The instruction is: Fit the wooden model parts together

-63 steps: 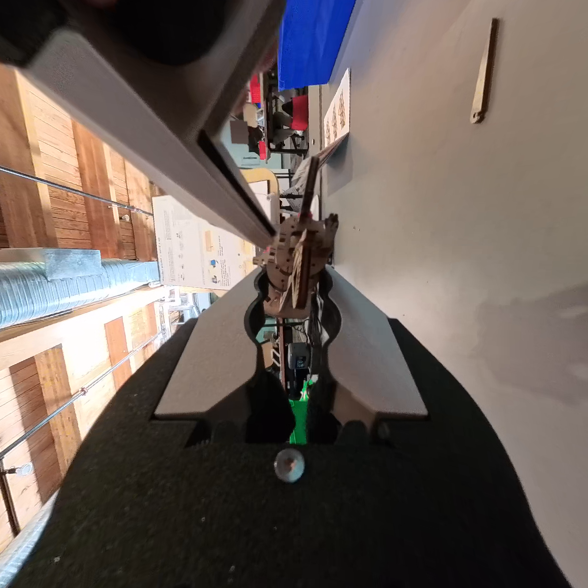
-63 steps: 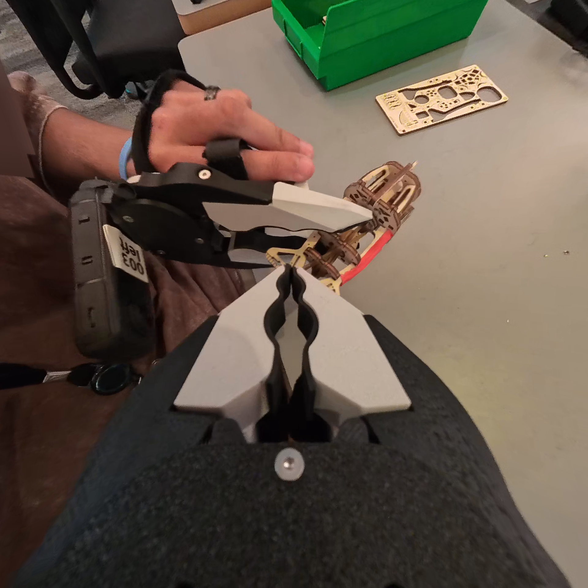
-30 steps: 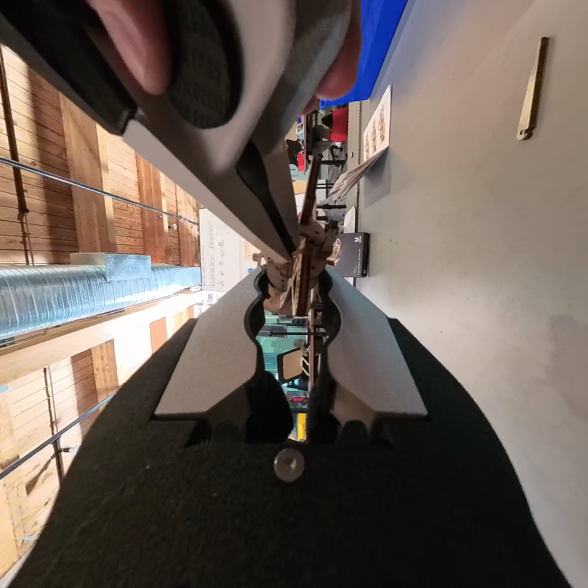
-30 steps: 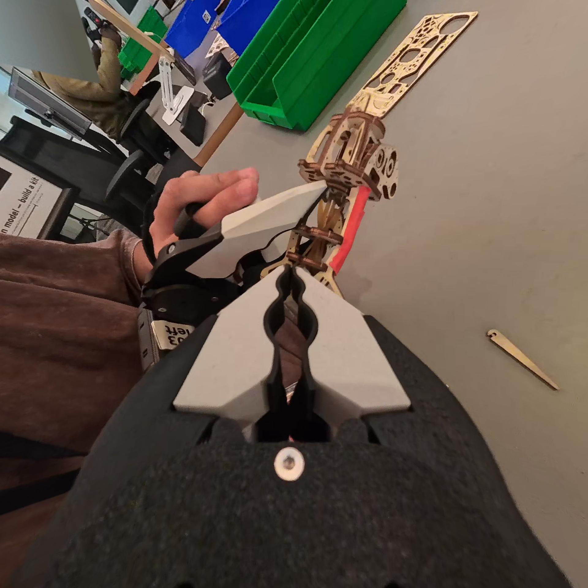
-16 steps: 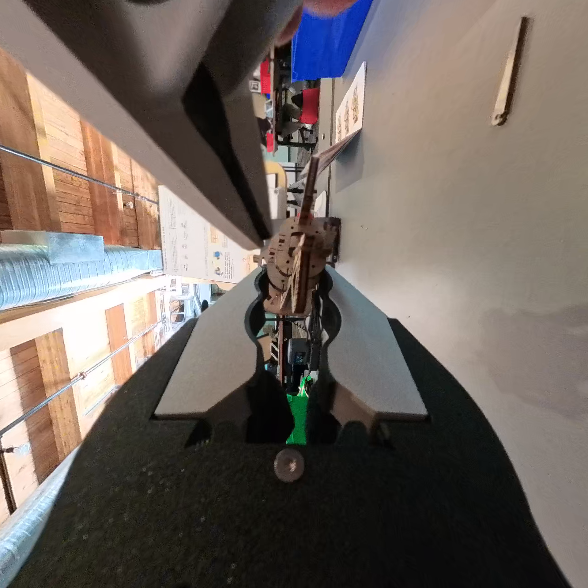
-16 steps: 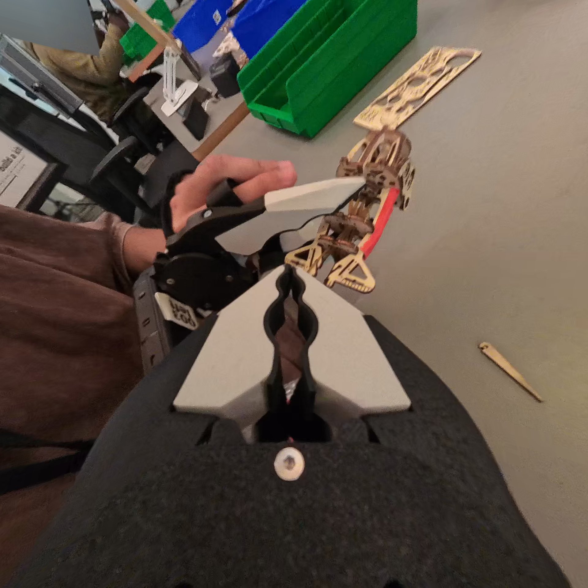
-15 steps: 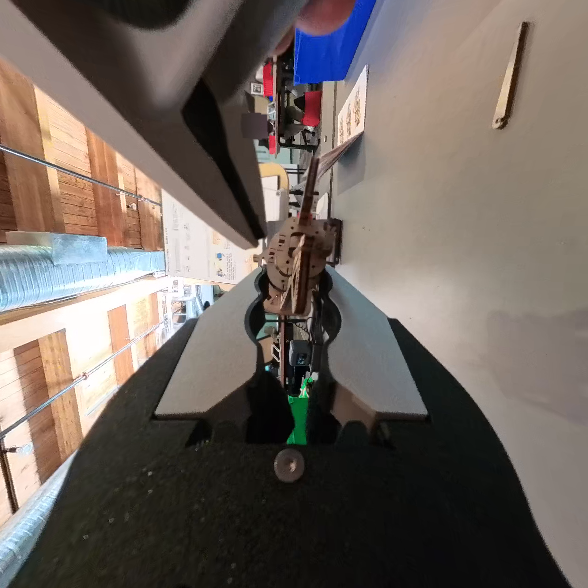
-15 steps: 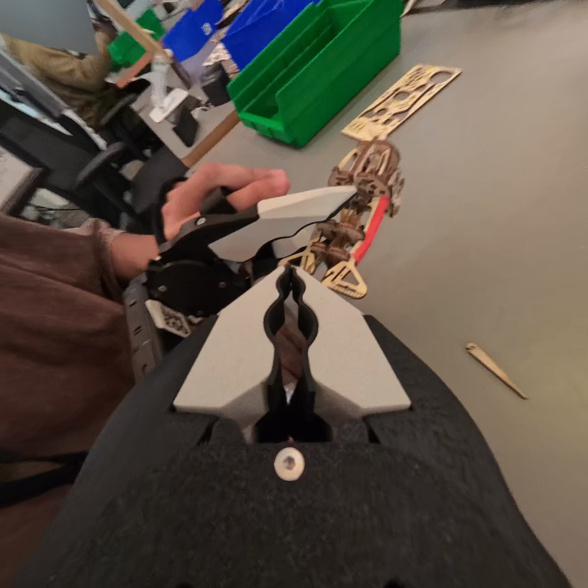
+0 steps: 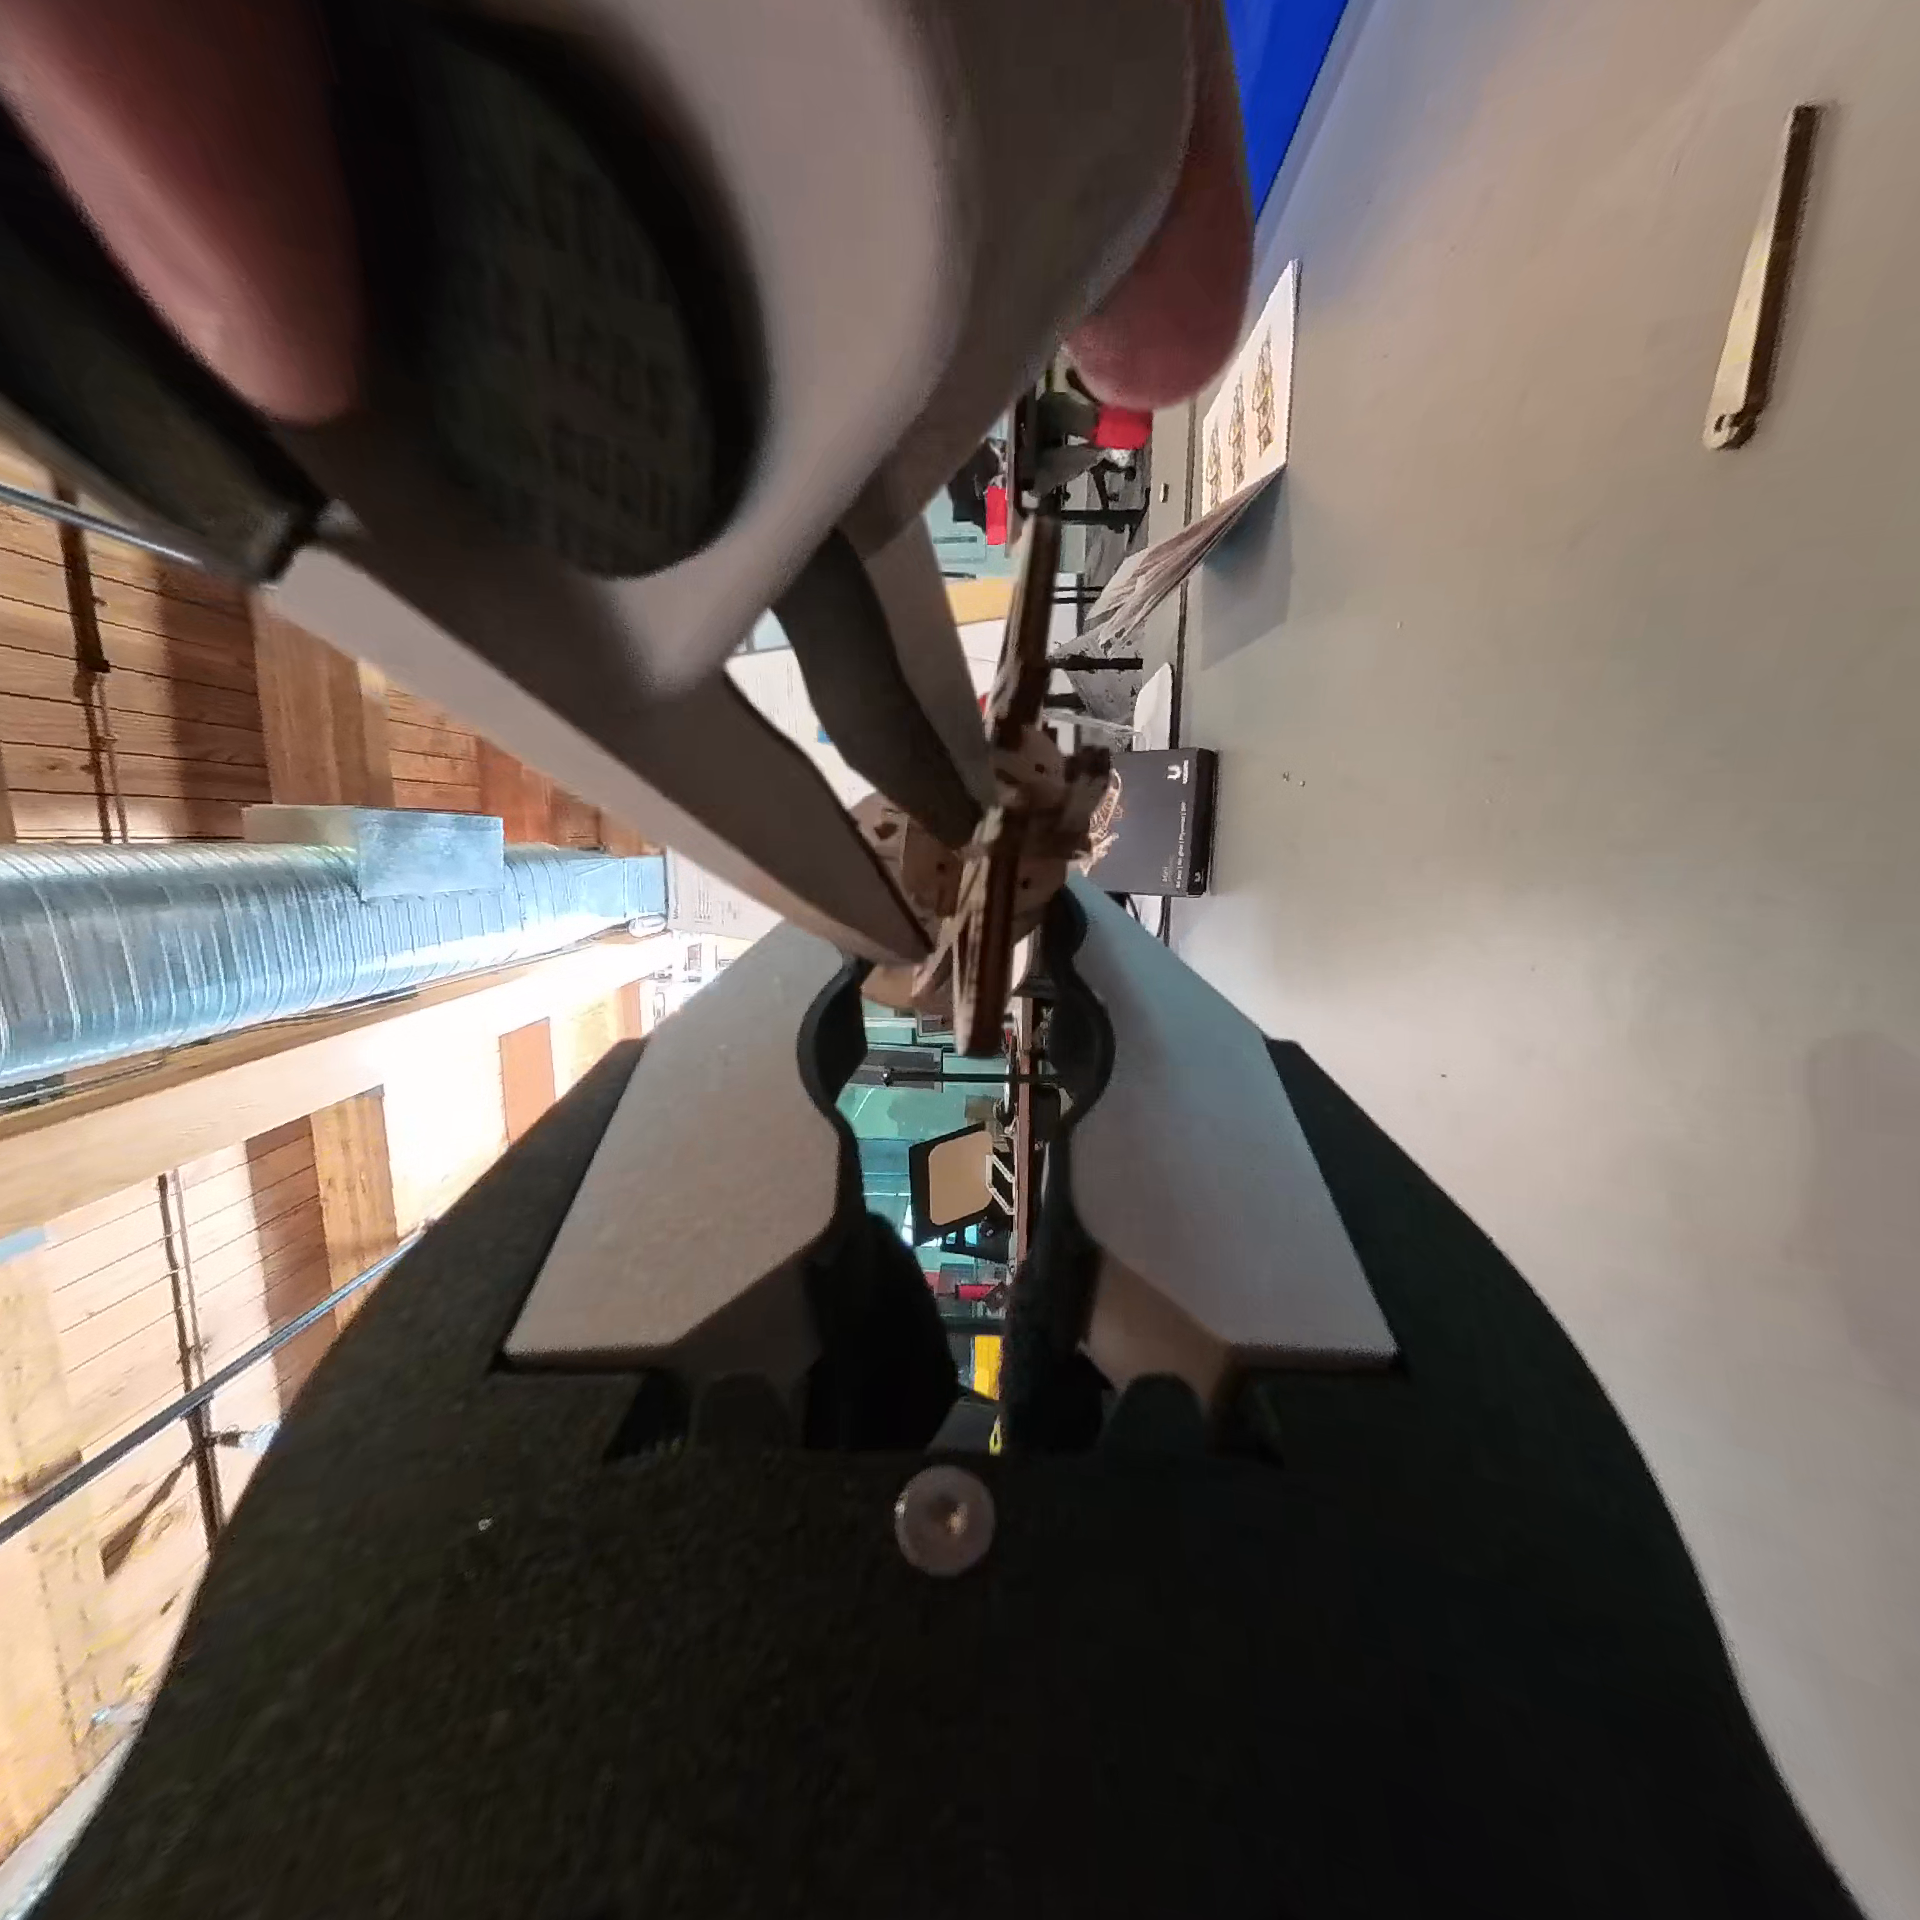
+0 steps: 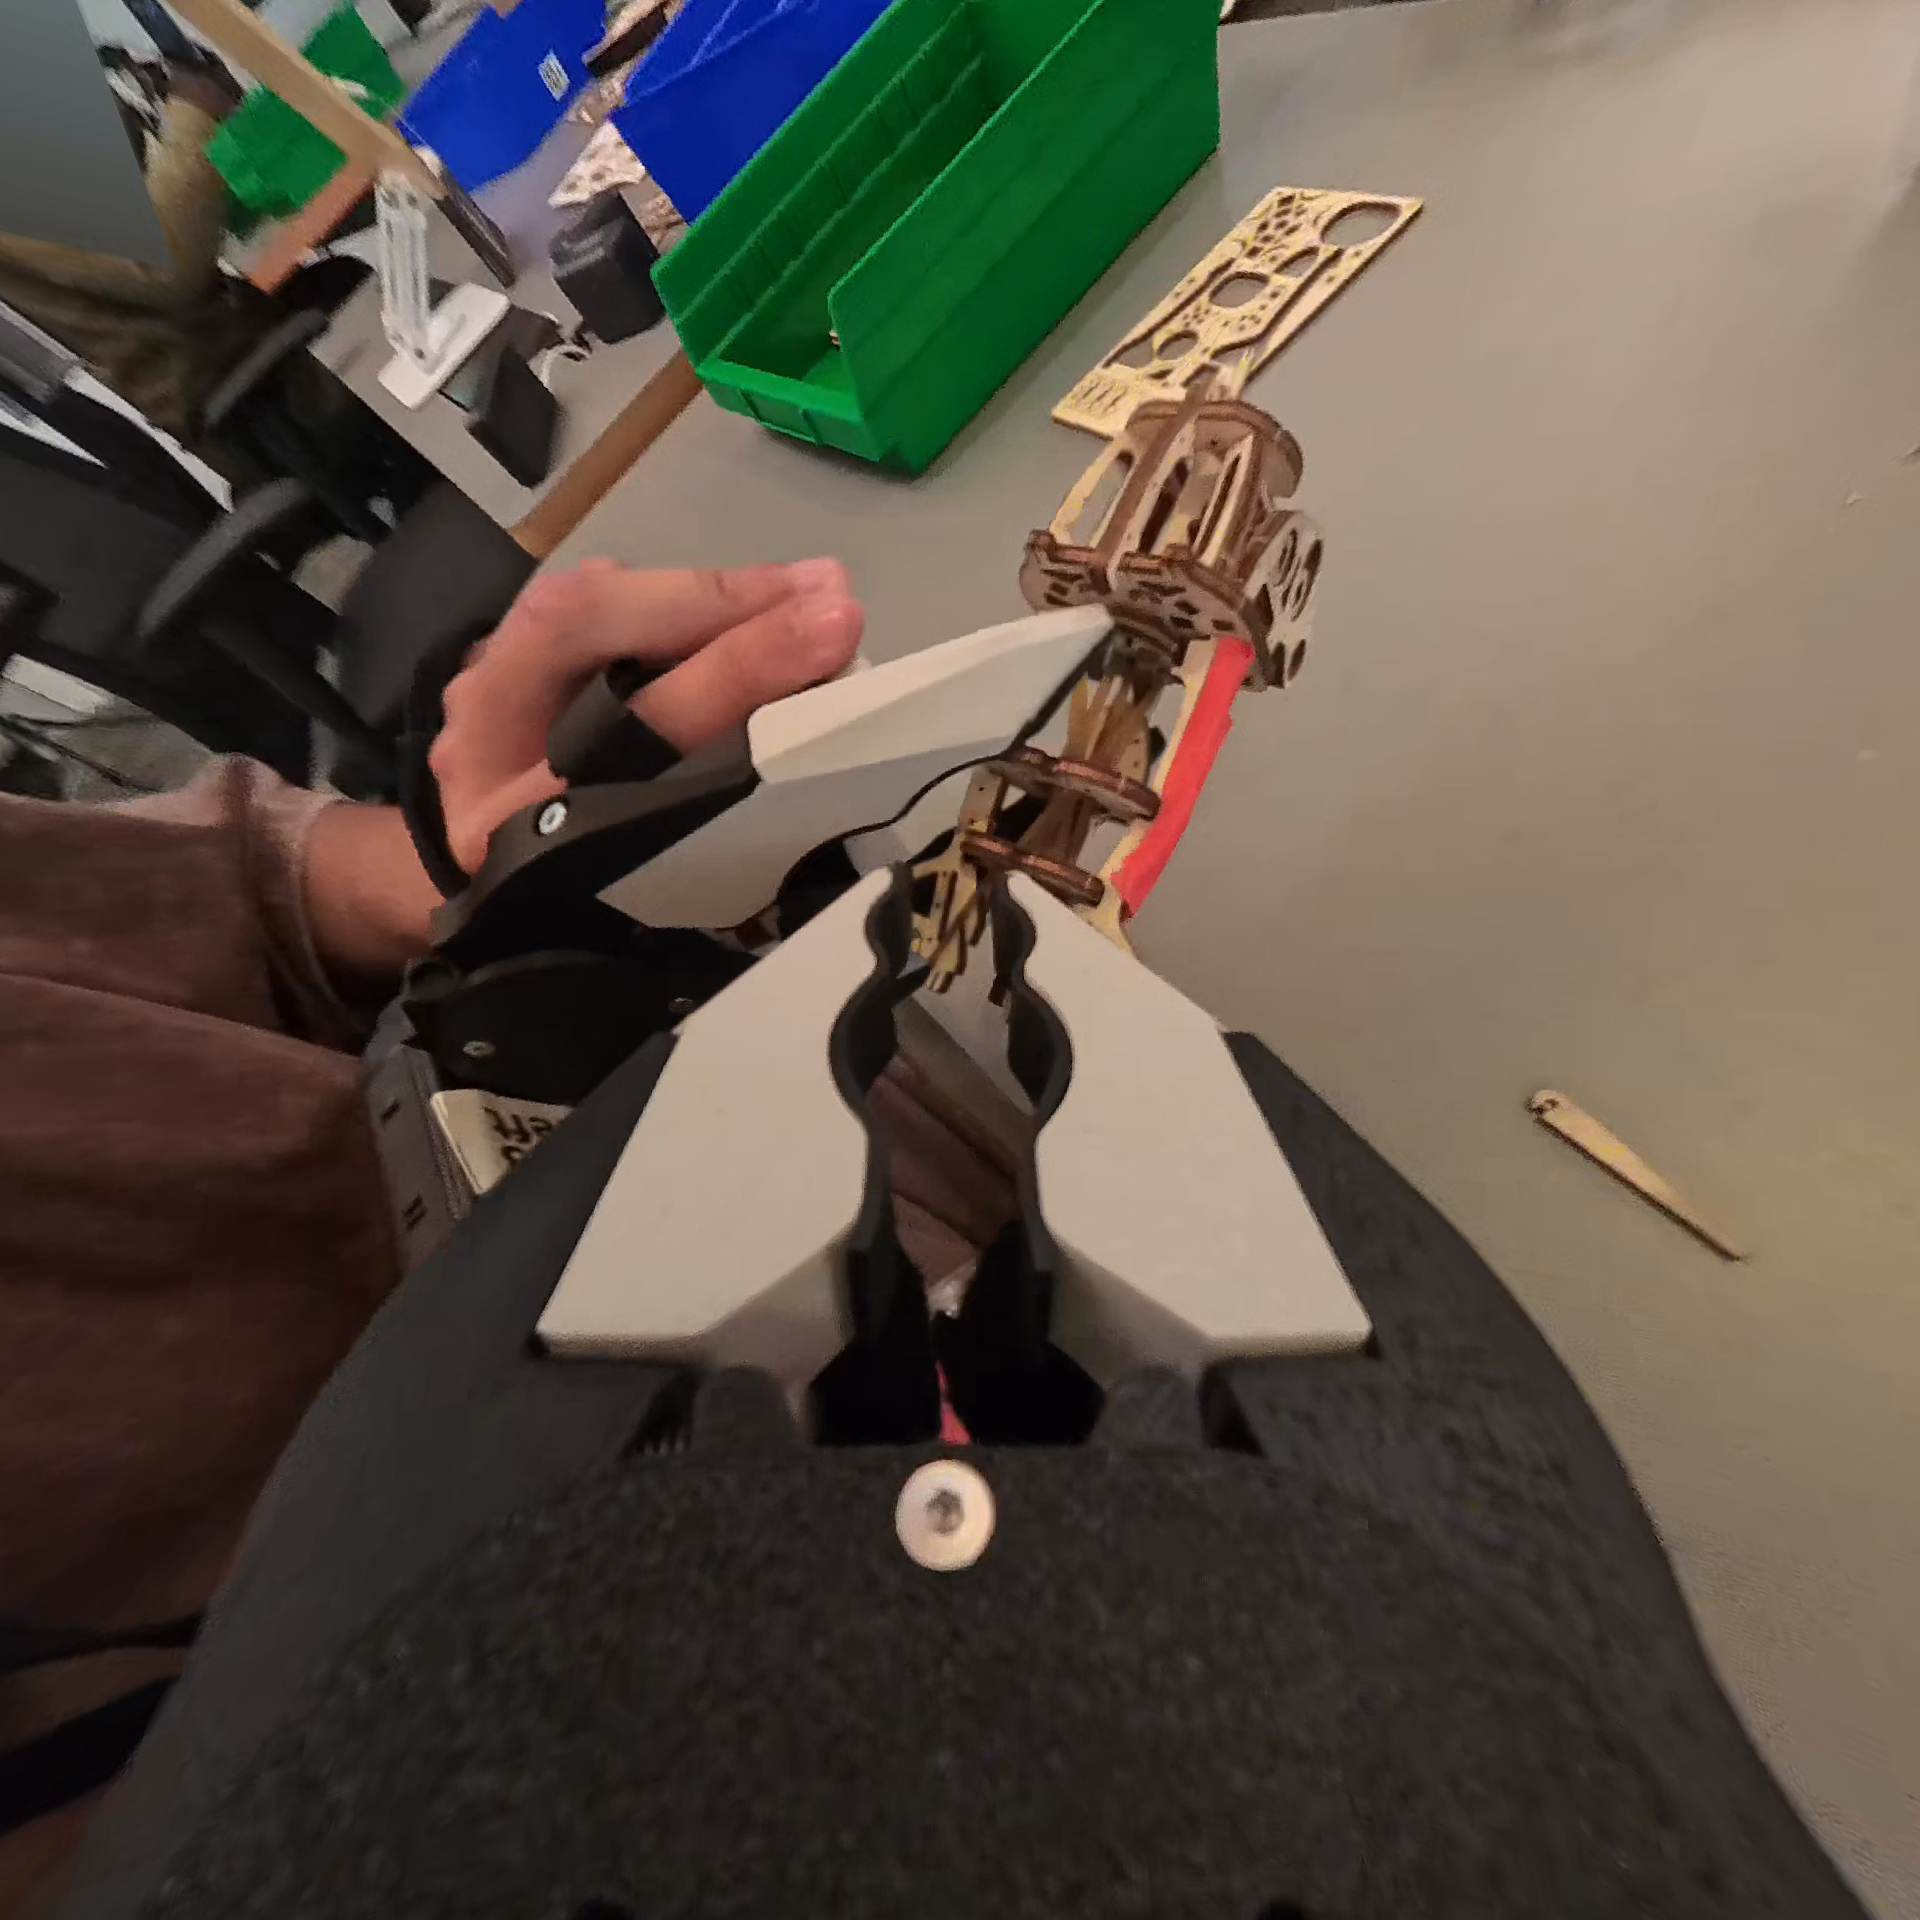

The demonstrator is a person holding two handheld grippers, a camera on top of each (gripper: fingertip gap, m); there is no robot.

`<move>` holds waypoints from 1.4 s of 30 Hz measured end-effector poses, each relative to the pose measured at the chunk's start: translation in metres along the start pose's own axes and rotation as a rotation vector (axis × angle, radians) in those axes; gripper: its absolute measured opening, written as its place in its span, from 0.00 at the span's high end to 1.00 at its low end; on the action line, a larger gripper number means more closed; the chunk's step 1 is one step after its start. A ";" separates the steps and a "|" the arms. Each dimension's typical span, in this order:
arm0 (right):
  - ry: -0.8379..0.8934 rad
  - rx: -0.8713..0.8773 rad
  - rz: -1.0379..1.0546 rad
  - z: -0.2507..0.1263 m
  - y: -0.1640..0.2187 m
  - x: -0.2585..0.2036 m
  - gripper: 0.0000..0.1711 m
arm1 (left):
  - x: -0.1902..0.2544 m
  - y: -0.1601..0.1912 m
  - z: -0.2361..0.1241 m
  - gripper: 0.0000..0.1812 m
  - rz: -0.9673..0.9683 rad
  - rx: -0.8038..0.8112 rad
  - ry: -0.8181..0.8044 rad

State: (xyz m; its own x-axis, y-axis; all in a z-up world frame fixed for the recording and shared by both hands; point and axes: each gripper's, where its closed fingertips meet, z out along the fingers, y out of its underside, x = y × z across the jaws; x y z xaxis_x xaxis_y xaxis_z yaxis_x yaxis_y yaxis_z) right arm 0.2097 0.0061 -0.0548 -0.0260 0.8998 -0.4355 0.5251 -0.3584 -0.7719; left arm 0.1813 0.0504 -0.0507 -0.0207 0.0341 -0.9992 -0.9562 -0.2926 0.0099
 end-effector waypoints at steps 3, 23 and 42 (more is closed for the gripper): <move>-0.049 0.013 0.077 -0.002 -0.001 0.002 0.99 | -0.003 -0.001 -0.001 0.85 -0.014 0.008 -0.008; -0.191 -0.017 0.234 -0.005 0.006 -0.001 1.00 | 0.004 -0.007 -0.002 0.85 -0.058 0.005 0.036; -0.206 -0.023 0.135 -0.018 0.019 0.003 1.00 | 0.019 -0.004 -0.003 0.85 -0.197 0.007 0.173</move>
State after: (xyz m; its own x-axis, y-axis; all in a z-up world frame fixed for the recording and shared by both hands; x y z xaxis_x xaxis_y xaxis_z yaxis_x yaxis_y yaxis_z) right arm 0.2349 0.0062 -0.0625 -0.1259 0.7734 -0.6212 0.5548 -0.4642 -0.6904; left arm 0.1856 0.0499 -0.0700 0.2156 -0.0749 -0.9736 -0.9389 -0.2899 -0.1856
